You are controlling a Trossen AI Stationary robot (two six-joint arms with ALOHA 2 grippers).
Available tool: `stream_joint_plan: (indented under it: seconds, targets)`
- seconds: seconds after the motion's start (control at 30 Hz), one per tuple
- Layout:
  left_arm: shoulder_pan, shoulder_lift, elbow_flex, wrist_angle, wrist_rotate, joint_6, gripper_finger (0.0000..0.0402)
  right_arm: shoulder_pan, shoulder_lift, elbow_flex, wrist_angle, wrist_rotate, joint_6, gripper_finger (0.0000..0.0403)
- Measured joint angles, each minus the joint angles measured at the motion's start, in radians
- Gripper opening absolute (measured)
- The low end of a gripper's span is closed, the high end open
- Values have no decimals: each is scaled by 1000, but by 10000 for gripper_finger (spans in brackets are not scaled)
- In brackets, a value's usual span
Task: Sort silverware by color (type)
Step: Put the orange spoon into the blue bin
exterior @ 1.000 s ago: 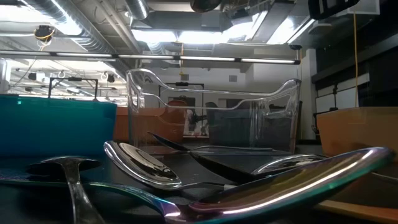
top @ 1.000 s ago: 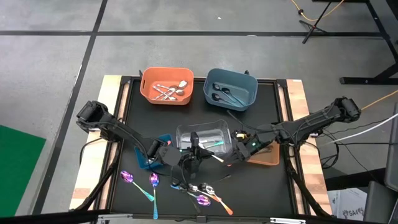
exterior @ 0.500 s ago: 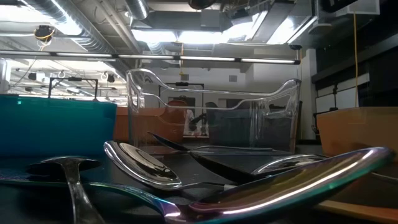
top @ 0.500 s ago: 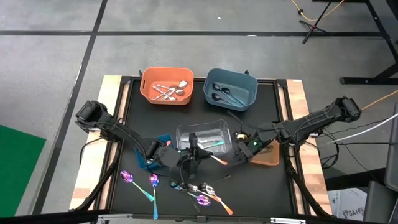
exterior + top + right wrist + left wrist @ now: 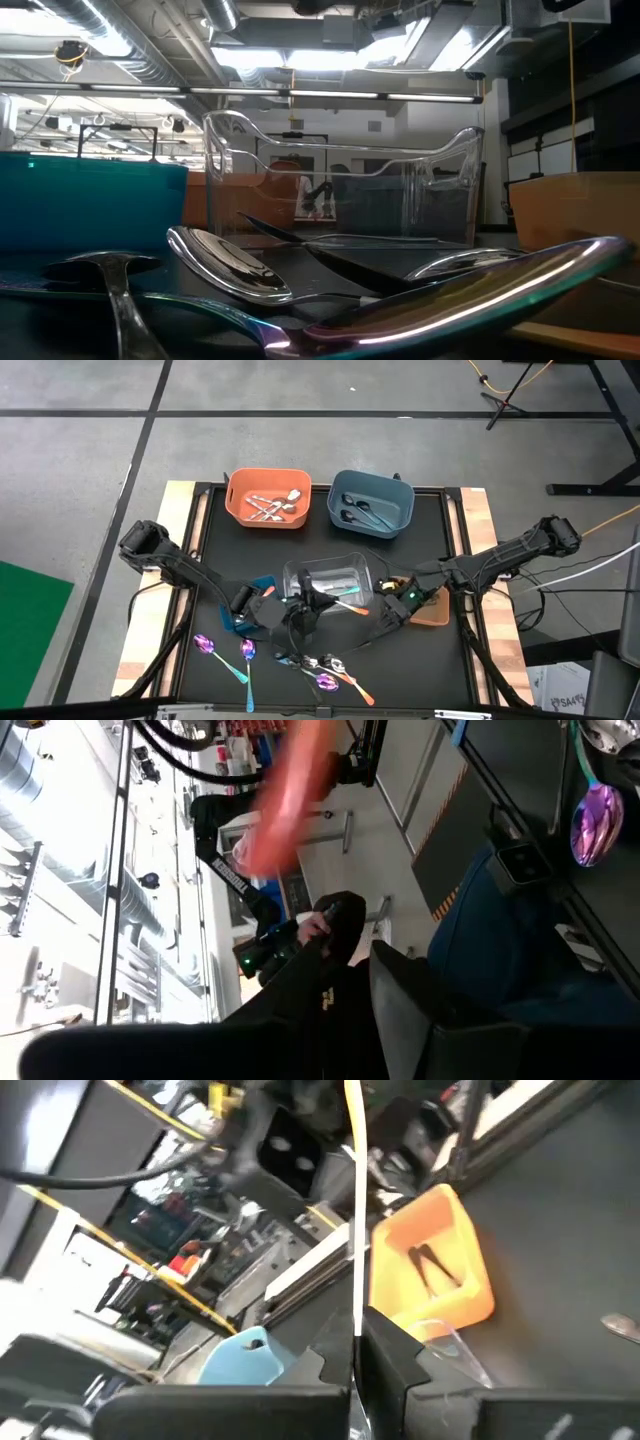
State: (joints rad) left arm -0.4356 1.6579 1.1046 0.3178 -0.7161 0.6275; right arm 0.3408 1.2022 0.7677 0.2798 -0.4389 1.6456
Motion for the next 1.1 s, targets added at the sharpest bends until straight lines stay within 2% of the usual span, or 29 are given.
stream_joint_plan:
  seconds: [0.2,0.4,0.53,0.7,0.8,0.93,1.1]
  targets:
    - [-43,-84,0,-134,-75,-144,3,0,0,0,-2,1,-41,76]
    - [-63,-207,0,-487,-85,-508,3,-1,1,0,-36,11,-104,76]
    - [-63,-278,0,-752,-13,-816,3,-1,1,0,-70,14,-142,76]
    - [-74,-334,0,-1048,179,-1155,3,-1,1,0,-108,17,-191,76]
    - [-95,-339,0,-1198,259,-1329,3,-1,1,0,-119,16,-215,76]
    - [-142,-333,0,-1319,287,-1487,3,-1,2,0,-127,18,-242,76]
    - [-194,-330,-2,-1358,265,-1589,3,-1,2,0,-127,19,-252,76]
